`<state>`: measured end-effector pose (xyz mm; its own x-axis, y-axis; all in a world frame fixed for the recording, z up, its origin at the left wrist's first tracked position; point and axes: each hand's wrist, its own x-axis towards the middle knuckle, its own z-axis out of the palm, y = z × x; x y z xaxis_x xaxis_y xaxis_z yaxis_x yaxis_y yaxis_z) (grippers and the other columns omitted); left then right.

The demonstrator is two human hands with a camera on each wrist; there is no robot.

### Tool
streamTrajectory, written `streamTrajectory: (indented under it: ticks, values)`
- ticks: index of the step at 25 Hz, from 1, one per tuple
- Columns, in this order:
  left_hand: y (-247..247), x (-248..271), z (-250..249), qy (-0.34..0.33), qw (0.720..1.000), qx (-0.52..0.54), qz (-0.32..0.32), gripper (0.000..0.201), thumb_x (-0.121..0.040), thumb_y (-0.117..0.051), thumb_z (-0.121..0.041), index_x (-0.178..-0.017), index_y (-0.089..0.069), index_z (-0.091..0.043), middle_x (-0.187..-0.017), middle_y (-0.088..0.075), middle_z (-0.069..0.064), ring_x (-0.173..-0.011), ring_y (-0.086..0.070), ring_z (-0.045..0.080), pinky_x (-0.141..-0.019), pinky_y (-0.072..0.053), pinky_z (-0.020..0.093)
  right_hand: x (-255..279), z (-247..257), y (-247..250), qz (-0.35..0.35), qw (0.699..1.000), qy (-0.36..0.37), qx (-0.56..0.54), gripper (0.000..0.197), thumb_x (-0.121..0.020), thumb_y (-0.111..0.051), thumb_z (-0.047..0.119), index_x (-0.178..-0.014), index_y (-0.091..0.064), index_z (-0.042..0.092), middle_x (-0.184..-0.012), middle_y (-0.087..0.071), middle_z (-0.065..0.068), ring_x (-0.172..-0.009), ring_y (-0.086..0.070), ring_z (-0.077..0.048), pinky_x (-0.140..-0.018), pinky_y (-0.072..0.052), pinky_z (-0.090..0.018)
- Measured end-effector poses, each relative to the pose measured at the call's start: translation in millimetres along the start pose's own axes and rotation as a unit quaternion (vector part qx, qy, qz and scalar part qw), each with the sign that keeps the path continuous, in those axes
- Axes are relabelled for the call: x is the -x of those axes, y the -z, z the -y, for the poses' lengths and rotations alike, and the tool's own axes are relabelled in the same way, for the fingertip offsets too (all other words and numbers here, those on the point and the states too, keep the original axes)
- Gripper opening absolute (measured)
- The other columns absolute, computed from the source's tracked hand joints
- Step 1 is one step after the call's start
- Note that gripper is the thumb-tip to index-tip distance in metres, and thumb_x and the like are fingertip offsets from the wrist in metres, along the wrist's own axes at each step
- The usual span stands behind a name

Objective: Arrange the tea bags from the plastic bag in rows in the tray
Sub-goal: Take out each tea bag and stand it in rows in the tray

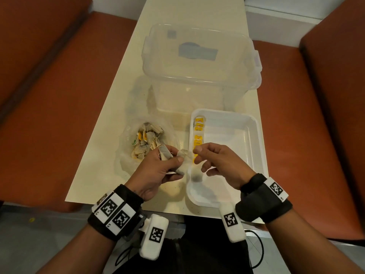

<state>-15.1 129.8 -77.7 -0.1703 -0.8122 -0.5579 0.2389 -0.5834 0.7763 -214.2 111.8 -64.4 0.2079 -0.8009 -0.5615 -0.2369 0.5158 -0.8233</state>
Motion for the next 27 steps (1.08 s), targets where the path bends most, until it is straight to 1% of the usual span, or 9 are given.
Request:
streamTrajectory:
  ticks: [2, 5, 9, 12, 15, 19, 23, 25, 27]
  values:
    - [-4, 0, 1, -0.004, 1.0, -0.011, 0.012, 0.015, -0.089, -0.069, -0.003, -0.091, -0.056, -0.012, -0.071, -0.065, 0.0, -0.062, -0.066, 0.014, -0.063, -0.06, 0.03, 6, 6, -3, 0.017, 0.999, 0.032, 0.013, 0.023, -0.092, -0.069, 0.032, -0.105, -0.071, 0.013, -0.087, -0.07, 0.002, -0.068, -0.061, -0.009, -0.062, -0.049, -0.022]
    - [-6, 1, 0, -0.002, 1.0, -0.006, 0.021, 0.016, -0.088, -0.07, -0.004, -0.098, -0.059, -0.01, -0.079, -0.067, 0.003, -0.069, -0.069, 0.014, -0.062, -0.059, 0.029, 7, 6, -3, 0.001, 0.996, 0.068, 0.055, 0.009, -0.092, -0.071, 0.02, -0.098, -0.071, 0.013, -0.083, -0.069, 0.003, -0.071, -0.061, -0.01, -0.064, -0.048, -0.024]
    - [1, 1, -2, 0.02, 1.0, 0.004, 0.021, 0.016, -0.095, -0.063, -0.011, -0.11, -0.065, -0.013, -0.096, -0.074, 0.009, -0.083, -0.072, 0.017, -0.065, -0.06, 0.029, 10, 9, 7, -0.021, 0.998, 0.066, 0.002, 0.005, -0.095, -0.065, 0.013, -0.098, -0.067, 0.01, -0.089, -0.072, -0.006, -0.079, -0.066, -0.014, -0.067, -0.051, -0.025]
    - [8, 2, -2, 0.02, 1.0, -0.013, 0.011, 0.017, -0.098, -0.058, -0.014, -0.113, -0.067, -0.014, -0.088, -0.068, 0.005, -0.069, -0.062, 0.013, -0.057, -0.053, 0.025, 12, 9, 17, -0.036, 0.997, 0.064, 0.004, 0.002, -0.096, -0.062, 0.011, -0.096, -0.064, 0.012, -0.096, -0.074, -0.017, -0.081, -0.07, -0.015, -0.07, -0.052, -0.028]
    - [11, 2, -1, 0.02, 0.999, -0.025, -0.003, 0.018, -0.1, -0.056, -0.02, -0.11, -0.07, -0.015, -0.075, -0.052, -0.002, -0.056, -0.046, 0.008, -0.05, -0.041, 0.022, 10, 6, 26, -0.035, 0.998, 0.049, 0.018, 0.004, -0.097, -0.061, 0.011, -0.096, -0.064, 0.014, -0.094, -0.075, -0.013, -0.082, -0.071, -0.016, -0.072, -0.053, -0.029]
    - [12, 3, -2, 0.029, 0.999, -0.001, -0.014, 0.028, -0.097, -0.054, -0.028, -0.113, -0.073, -0.013, -0.079, -0.044, -0.001, -0.058, -0.039, 0.009, -0.052, -0.033, 0.024, 6, -5, 29, -0.016, 0.993, 0.01, 0.12, 0.007, -0.095, -0.064, 0.015, -0.099, -0.066, 0.01, -0.088, -0.076, -0.012, -0.076, -0.069, -0.014, -0.073, -0.052, -0.031]
    - [16, 2, -2, 0.041, 0.998, 0.035, 0.018, 0.041, -0.083, -0.05, -0.014, -0.117, -0.07, -0.006, -0.089, -0.047, 0.005, -0.067, -0.043, 0.012, -0.059, -0.038, 0.027, 2, -18, 17, 0.041, 0.969, -0.039, 0.239, 0.01, -0.095, -0.063, 0.017, -0.103, -0.064, 0.011, -0.094, -0.076, -0.008, -0.077, -0.072, -0.01, -0.072, -0.053, -0.026]
    - [15, 3, -3, 0.028, 0.999, 0.008, 0.014, 0.036, -0.091, -0.046, -0.001, -0.118, -0.069, -0.007, -0.092, -0.049, 0.005, -0.07, -0.047, 0.012, -0.06, -0.044, 0.025, -2, -26, 10, 0.063, 0.958, -0.049, 0.274, 0.009, -0.094, -0.063, 0.018, -0.101, -0.064, 0.012, -0.096, -0.076, -0.007, -0.083, -0.074, -0.014, -0.075, -0.055, -0.029]
    - [14, 4, -3, 0.019, 1.0, -0.018, 0.014, 0.034, -0.096, -0.047, 0.002, -0.12, -0.068, -0.01, -0.092, -0.054, 0.004, -0.071, -0.05, 0.01, -0.061, -0.046, 0.023, -7, -31, 5, 0.063, 0.955, -0.056, 0.286, 0.004, -0.093, -0.062, 0.017, -0.096, -0.064, 0.015, -0.097, -0.075, -0.006, -0.085, -0.075, -0.016, -0.076, -0.056, -0.031]
